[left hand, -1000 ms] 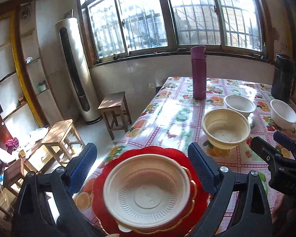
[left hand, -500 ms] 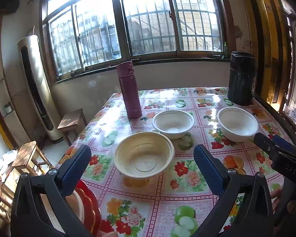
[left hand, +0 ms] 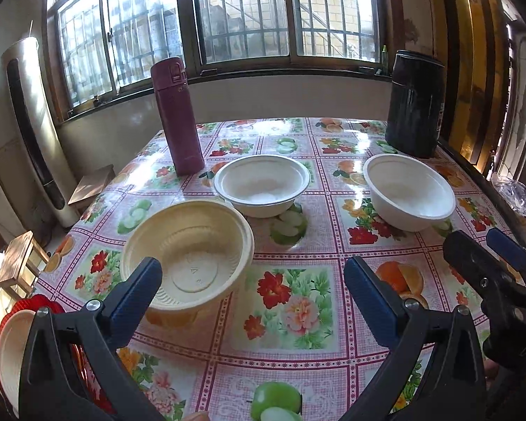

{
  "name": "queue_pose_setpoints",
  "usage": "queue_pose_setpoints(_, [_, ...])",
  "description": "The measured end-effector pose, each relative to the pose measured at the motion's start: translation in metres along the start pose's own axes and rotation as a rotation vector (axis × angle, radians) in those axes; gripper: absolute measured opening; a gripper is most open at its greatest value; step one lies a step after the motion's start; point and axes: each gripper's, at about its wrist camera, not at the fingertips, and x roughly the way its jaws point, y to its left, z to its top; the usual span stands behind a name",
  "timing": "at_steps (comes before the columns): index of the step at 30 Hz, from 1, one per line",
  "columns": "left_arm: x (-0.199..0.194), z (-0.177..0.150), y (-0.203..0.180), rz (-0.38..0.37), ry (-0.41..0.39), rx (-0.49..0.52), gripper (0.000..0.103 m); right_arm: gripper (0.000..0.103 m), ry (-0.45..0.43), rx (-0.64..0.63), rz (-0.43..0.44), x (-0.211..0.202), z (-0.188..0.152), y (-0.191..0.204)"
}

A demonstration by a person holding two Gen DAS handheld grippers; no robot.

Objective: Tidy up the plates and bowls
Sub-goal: 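Withdraw both grippers from the stack back over the table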

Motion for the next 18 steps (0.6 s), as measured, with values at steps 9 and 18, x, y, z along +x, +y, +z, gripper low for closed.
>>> queue_pose_setpoints(9, [0.016, -0.006, 0.001, -0.012, 0.051, 0.006, 0.103, 0.103, 0.046, 0.017, -0.01, 0.013, -0.007, 0.0])
queue_pose_setpoints(18, [0.025, -0.011, -0.004, -0.034, 0.094, 0.034, 0.103, 0.103, 0.093, 0.06, -0.004, 0.02, -0.009, -0.005])
